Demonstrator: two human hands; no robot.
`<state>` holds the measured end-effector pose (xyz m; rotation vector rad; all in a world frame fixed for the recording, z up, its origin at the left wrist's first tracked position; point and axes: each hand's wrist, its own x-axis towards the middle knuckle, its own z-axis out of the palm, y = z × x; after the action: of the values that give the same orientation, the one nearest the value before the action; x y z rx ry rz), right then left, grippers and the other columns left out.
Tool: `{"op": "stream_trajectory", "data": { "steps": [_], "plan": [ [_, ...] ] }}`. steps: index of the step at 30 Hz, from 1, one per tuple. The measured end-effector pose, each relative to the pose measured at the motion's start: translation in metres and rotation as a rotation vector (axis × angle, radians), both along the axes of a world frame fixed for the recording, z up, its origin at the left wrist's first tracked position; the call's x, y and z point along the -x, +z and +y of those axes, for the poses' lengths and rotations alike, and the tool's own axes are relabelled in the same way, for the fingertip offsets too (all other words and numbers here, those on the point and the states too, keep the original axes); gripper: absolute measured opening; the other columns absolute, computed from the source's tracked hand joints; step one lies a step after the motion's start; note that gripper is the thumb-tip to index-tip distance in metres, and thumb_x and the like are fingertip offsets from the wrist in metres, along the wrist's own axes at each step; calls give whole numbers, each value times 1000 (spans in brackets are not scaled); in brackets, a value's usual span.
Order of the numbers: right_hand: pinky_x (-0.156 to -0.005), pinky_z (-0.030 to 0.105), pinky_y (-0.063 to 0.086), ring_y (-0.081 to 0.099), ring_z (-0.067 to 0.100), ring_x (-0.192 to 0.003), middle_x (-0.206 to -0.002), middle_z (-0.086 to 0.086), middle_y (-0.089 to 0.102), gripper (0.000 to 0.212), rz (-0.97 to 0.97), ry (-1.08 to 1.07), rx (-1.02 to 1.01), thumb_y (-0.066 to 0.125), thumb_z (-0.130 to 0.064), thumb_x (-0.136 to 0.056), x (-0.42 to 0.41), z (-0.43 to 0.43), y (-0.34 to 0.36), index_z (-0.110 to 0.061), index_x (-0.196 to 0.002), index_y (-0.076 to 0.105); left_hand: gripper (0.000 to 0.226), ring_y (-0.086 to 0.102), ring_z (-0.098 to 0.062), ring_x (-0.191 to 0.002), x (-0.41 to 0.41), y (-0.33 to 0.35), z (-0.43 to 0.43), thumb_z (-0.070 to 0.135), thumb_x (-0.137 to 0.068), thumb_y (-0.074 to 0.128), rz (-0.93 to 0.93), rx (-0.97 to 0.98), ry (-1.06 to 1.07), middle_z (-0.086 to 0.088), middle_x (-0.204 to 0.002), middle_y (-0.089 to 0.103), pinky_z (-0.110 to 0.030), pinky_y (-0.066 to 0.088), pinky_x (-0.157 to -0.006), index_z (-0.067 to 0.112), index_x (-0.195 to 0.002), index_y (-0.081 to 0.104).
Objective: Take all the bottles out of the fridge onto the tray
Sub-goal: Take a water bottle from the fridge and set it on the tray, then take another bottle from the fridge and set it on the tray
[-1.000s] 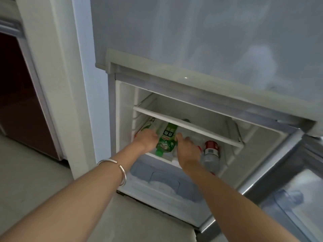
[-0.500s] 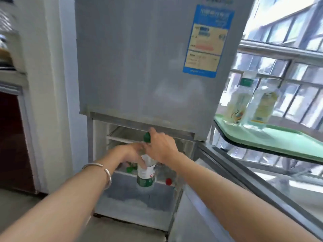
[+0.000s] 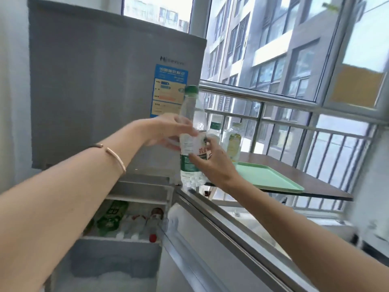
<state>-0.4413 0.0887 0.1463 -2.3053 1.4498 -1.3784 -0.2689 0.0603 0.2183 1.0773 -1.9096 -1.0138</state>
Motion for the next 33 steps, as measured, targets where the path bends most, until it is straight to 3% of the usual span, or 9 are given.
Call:
{"op": "stream_trajectory", "data": {
  "steps": [5,10,13,17,20,24,26,28,33],
  "plan": [
    [-76,38,59,67,19,-88,-99,0,67,63,-98,-184,8,69,-56,-78,37,-40,17,-13,-121,52,67,67,-24,-102,60,13,-30,29,-76,80,211,133,72,-9,-117,66,-38,60,-82,16,-134,49],
    [-68,35,58,65,20,-79,-93,3,66,69,-29,-334,-118,60,-73,-70,47,-102,-4,-15,-107,57,48,63,-23,-100,96,-37,-80,45,-99,42,136,-26,77,-10,-114,64,-27,52,-71,7,-128,50],
    [-69,43,59,67,22,-75,-86,3,69,85,-25,-381,-189,44,-84,-55,60,-150,-28,-15,-101,60,56,59,-27,-110,106,-67,-110,52,-97,32,175,-113,43,-11,-119,62,-42,51,-95,10,-130,49],
    [-75,43,57,68,26,-83,-92,5,70,83,-94,-406,-202,48,-78,-57,60,-168,-33,-12,-107,61,52,49,-27,-125,118,-83,-131,46,-101,29,268,-161,12,-9,-133,55,-45,41,-105,12,-135,47],
    [-81,41,54,66,29,-93,-103,8,69,66,-172,-432,-189,67,-58,-76,59,-166,-31,-10,-119,53,49,50,-27,-123,124,-83,-137,42,-102,29,294,-169,9,-11,-132,56,-40,41,-100,10,-133,49],
    [-77,35,51,65,28,-95,-106,9,67,63,-210,-459,-169,73,-47,-77,60,-166,-33,-9,-120,49,45,53,-24,-117,128,-87,-146,39,-102,31,282,-145,12,-9,-127,58,-39,42,-98,11,-131,50],
    [-75,38,51,59,23,-89,-102,6,58,64,-244,-527,-56,73,-48,-75,54,-157,-32,-8,-118,47,40,57,-26,-112,126,-88,-146,34,-99,38,266,-66,87,-9,-120,63,-41,46,-97,9,-123,57],
    [-66,38,49,53,16,-73,-88,1,54,48,-258,-556,119,68,-40,-81,43,-142,-30,-9,-111,48,33,60,-28,-108,118,-87,-138,25,-94,46,240,34,221,-9,-114,64,-44,51,-96,7,-119,59],
    [-54,33,47,56,19,-56,-63,-7,54,7,-149,-302,302,58,-18,-85,-10,-105,-20,-14,-90,55,15,67,-23,-81,64,-81,-87,11,-89,50,207,400,475,-4,-83,68,-36,57,-76,12,-93,64]
  ]
}}
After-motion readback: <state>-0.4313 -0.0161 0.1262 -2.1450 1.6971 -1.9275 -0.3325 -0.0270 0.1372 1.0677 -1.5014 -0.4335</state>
